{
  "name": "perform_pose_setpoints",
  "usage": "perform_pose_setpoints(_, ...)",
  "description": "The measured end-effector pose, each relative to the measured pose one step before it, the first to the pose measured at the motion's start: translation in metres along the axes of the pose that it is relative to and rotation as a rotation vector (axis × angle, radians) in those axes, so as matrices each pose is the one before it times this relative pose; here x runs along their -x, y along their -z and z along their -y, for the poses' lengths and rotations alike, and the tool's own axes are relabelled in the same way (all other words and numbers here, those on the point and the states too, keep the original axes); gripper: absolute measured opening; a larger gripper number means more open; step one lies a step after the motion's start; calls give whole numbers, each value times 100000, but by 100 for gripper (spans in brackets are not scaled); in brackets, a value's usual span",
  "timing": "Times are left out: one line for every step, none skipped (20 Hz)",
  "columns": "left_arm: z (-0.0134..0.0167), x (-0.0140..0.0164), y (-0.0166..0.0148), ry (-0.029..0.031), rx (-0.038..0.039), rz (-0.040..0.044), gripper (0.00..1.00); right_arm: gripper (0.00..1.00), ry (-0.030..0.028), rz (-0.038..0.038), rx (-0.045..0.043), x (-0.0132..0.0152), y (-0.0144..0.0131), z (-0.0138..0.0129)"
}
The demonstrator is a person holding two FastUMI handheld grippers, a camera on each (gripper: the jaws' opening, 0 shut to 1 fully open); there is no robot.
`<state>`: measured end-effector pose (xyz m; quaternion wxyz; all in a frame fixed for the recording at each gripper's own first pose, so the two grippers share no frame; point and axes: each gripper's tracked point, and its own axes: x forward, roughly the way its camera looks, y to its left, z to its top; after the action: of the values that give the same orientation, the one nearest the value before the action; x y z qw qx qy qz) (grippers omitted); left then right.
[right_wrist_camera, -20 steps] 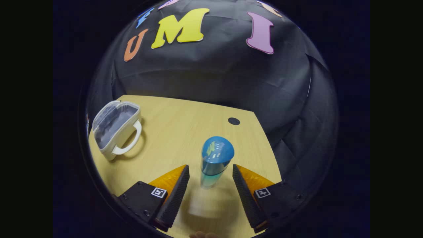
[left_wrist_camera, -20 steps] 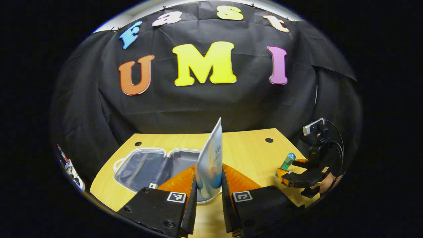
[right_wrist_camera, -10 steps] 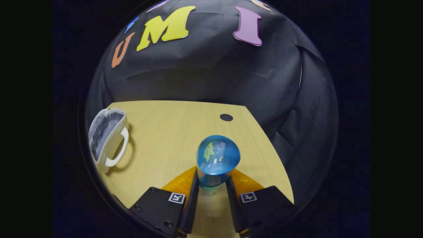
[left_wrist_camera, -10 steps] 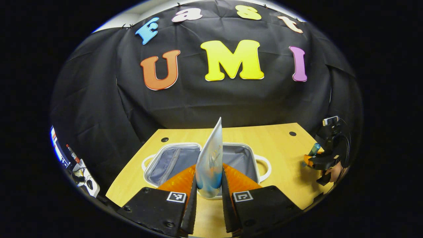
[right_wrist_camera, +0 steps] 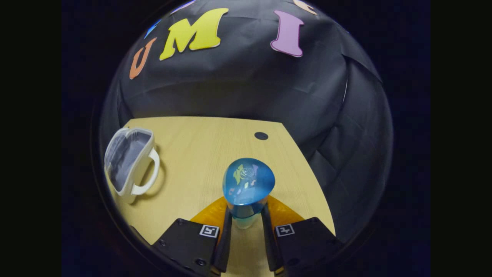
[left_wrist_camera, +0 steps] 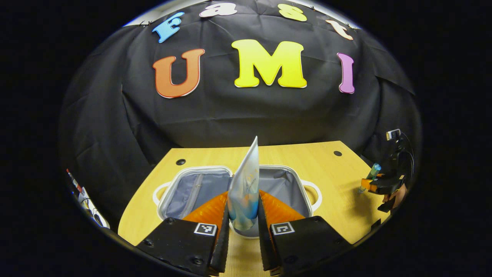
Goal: First open the suitcase, pack the skin care products into it, and then close the suitcase.
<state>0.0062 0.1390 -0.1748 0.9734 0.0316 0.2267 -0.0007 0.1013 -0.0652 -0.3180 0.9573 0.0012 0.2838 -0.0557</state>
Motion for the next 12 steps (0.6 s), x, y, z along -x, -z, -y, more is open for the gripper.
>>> perform_pose_setpoints(147, -1398, 1055, 1595, -2482, -3278, 37, 36, 563, 1893, -1139, 1223, -1281, 107)
perform_pose_setpoints(29, -1293, 1299, 738, -2203, -4399, 41, 36, 528, 1461, -442, 1031, -928, -9)
perform_pose_setpoints(603, -1362, 1174, 1532, -893, -3765, 37, 34, 192, 1452, -731, 1125, -1116, -93)
perform_pose_setpoints(332, -1192, 881, 1656, 631, -3305, 37, 34, -544, 327, -264, 1055, -819, -288)
perform_pose_setpoints(287, -1362, 736, 1862, 1854, -2619, 37, 36, -316, 1597, -1795, 1162, -993, -390)
perform_pose_setpoints(289, -981, 325, 1369, 1485, -1356, 37, 36, -573, 2818, -3021, 1143, -1328, -510)
perform_pose_setpoints(245, -1045, 476, 1468, 935, -1458, 37, 36, -869, 2736, -2571, 816, -1151, -686)
perform_pose_setpoints(490, -1040, 484, 2042, 282, -2140, 41, 36, -610, 948, -105, 980, -873, -559)
perform_pose_setpoints(-204, -954, 675, -868, -192, -2761, 37, 34, -825, -2, 1293, 555, -315, -601)
perform_pose_setpoints(-188, -639, 717, -1271, 174, -3128, 37, 36, -1461, -366, 2572, 229, -23, -873)
perform_pose_setpoints(276, -477, 604, 479, 959, -2597, 42, 36, -598, 186, 2977, 250, -154, -508)
perform_pose_setpoints(238, -210, 467, 78, 1515, -2163, 41, 36, -544, -174, 2630, 70, -48, -576)
